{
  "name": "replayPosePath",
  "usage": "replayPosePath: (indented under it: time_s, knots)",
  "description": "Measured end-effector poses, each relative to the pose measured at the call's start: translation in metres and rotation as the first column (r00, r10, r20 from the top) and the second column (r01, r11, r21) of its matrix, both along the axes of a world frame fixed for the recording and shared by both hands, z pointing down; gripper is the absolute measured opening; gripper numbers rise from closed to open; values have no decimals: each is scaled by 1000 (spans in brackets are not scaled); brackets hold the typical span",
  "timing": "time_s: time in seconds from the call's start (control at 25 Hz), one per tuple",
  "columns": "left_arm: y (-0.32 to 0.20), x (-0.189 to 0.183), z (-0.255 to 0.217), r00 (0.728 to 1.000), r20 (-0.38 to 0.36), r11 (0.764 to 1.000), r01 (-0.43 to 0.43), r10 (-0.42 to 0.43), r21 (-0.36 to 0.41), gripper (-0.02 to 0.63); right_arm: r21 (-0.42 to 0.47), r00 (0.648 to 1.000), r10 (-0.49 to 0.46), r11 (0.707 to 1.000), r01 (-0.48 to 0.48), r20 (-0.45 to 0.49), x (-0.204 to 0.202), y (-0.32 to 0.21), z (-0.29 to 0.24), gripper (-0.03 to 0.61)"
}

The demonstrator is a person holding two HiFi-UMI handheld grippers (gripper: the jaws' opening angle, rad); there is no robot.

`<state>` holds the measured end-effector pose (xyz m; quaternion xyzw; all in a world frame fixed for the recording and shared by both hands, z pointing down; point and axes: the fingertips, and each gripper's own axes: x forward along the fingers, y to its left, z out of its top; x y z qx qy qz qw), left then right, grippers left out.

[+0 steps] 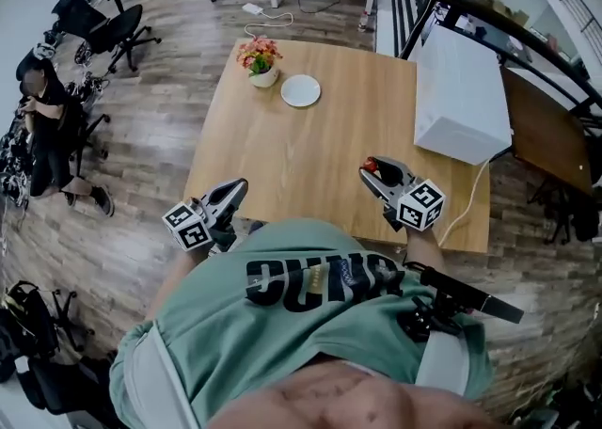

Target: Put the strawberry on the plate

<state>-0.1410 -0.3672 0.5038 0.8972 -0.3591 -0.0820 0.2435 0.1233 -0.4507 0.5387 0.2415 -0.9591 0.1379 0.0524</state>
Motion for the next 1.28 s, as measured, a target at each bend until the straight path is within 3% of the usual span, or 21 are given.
replayPosePath:
  time_s: [0.12, 0.28, 0.48, 0.68, 0.88, 1.0, 1.12, 1.28]
  knots:
    - [-33, -50, 9, 998, -34, 998, -59, 60, 17, 5, -21, 996, 84, 996, -84, -5, -39, -19, -7, 149]
    - [-68, -106, 0, 991, -38, 990, -130, 132, 47, 5, -24, 993, 111, 993, -111, -34, -96, -33, -24, 149]
    - [-97, -132, 6, 983, -79, 985, -163, 166, 48, 5, -19, 992, 93, 995, -95, -89, -136, -51, -43, 149]
    - [-109, -99, 20, 982, -113, 988, -149, 151, 29, 5, -50, 993, 73, 996, -78, -98, -109, -71, -35, 149]
    - [-113, -46, 30, 993, -99, 998, -58, 60, 25, 5, -57, 994, -4, 998, -2, -106, -63, -90, -16, 149]
    - [-99, -9, 39, 995, -79, 998, -58, 58, 2, 5, -29, 995, -44, 999, 41, -91, -45, -102, -12, 149]
    - [-101, -17, 38, 998, -34, 998, -50, 49, -35, 5, -13, 999, -38, 999, 37, -28, -57, -116, -10, 149]
    - [-116, -36, 18, 1000, -1, 1000, -18, 18, -25, 5, -42, 999, -49, 998, 50, 13, -74, -122, -5, 149]
